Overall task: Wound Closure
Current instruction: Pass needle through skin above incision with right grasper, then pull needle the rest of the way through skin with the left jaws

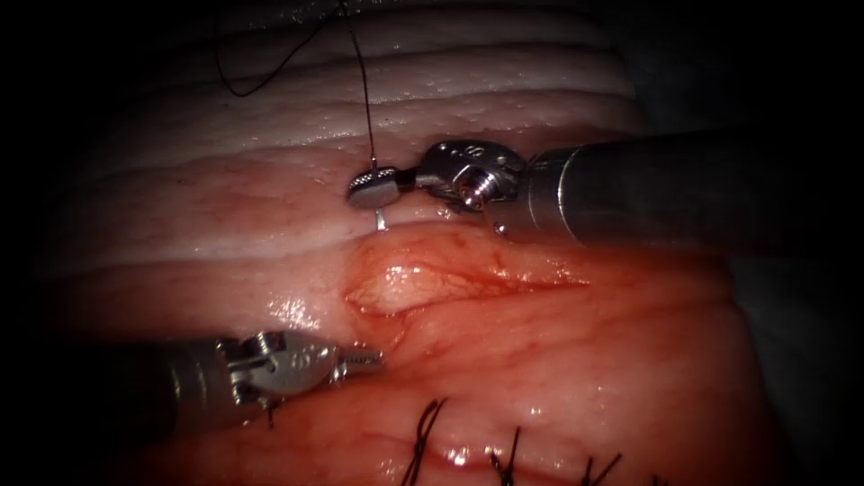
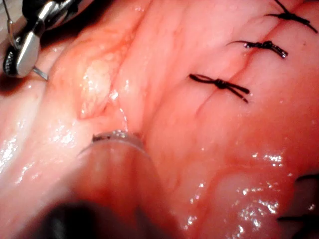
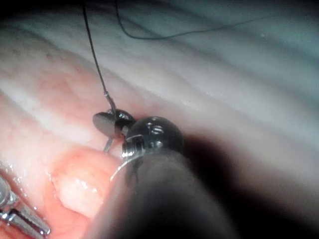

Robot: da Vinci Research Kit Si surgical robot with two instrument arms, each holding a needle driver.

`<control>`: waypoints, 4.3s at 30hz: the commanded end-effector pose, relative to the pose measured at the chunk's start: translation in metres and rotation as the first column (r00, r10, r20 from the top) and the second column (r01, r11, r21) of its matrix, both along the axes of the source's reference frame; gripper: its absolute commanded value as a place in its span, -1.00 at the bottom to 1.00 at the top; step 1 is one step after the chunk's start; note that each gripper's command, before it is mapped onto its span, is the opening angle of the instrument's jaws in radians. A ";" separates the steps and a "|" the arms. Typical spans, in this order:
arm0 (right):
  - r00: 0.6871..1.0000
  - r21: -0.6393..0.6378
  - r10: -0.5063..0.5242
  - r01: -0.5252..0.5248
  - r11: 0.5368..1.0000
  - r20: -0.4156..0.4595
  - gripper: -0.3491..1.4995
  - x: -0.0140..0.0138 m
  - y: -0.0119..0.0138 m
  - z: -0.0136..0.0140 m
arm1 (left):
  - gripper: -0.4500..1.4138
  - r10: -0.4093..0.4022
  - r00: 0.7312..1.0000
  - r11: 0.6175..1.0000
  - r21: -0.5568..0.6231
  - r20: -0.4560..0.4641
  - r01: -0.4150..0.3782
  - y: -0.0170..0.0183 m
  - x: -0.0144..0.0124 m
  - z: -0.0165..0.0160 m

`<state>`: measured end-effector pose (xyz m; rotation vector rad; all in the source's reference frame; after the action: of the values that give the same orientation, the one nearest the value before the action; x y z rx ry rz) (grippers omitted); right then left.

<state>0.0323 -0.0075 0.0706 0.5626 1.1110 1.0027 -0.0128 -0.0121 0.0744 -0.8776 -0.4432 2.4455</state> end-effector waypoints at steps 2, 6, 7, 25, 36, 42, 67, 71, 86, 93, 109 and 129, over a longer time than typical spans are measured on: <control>0.998 0.005 0.046 -0.046 0.999 0.033 -1.00 0.0007 0.0007 -0.0003 | -0.73 0.001 1.000 1.000 0.001 0.001 -0.001 -0.0001 -0.0005 0.0005; 0.989 -0.041 0.139 -0.137 0.990 0.055 -1.00 0.0004 0.0013 -0.0012 | -0.73 0.001 1.000 1.000 0.001 0.001 -0.001 -0.0001 -0.0005 0.0005; 0.989 -0.038 0.136 -0.134 0.990 0.052 -1.00 0.0004 0.0013 -0.0013 | -0.73 0.001 1.000 1.000 0.001 0.001 -0.001 -0.0001 -0.0005 0.0005; 0.979 0.450 0.046 0.049 0.892 -0.196 -1.00 0.0018 -0.0035 0.0003 | -0.73 0.004 1.000 1.000 0.003 0.003 -0.004 0.0001 -0.0003 0.0004; 0.964 0.515 -0.007 0.148 0.844 -0.265 -1.00 0.0029 -0.0068 -0.0021 | -0.73 0.007 1.000 1.000 0.006 0.007 -0.008 0.0003 0.0002 0.0002; 0.962 0.532 -0.024 0.171 0.829 -0.272 -1.00 0.0032 -0.0075 -0.0028 | -0.75 0.008 1.000 1.000 0.007 0.007 -0.008 0.0003 0.0002 0.0002; 0.985 -0.110 0.077 -0.095 0.989 -0.155 0.55 0.0000 0.0004 0.0001 | -0.75 0.006 1.000 1.000 0.006 0.006 -0.006 0.0002 0.0001 0.0002; 0.983 -0.113 0.071 -0.091 0.989 -0.170 0.49 0.0006 0.0005 -0.0002 | -0.76 0.006 1.000 1.000 0.005 0.006 -0.006 0.0002 0.0001 0.0002; 0.999 0.144 -0.032 0.038 0.989 -0.039 -1.00 0.0007 -0.0021 0.0007 | -0.76 0.007 1.000 1.000 0.006 0.006 -0.007 0.0003 0.0001 0.0002; 1.000 0.384 -0.021 0.014 0.923 0.013 -1.00 0.0004 -0.0040 -0.0014 | -0.76 0.008 1.000 1.000 0.007 0.007 -0.008 0.0004 0.0002 0.0002; 0.999 0.170 0.000 0.008 0.985 -0.042 0.63 -0.0026 -0.0013 -0.0003 | -0.49 -0.002 0.998 0.996 -0.085 0.059 0.007 0.0019 0.0000 -0.0018; 0.991 0.126 0.100 -0.089 0.988 -0.088 0.80 -0.0076 0.0013 0.0015 | -0.29 -0.002 0.993 0.965 -0.260 0.120 0.034 0.0050 -0.0037 -0.0009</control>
<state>0.0239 -0.0065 0.0716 0.6644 1.1714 1.1429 -0.0160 -0.0070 0.0729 -1.1336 -0.1499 2.4818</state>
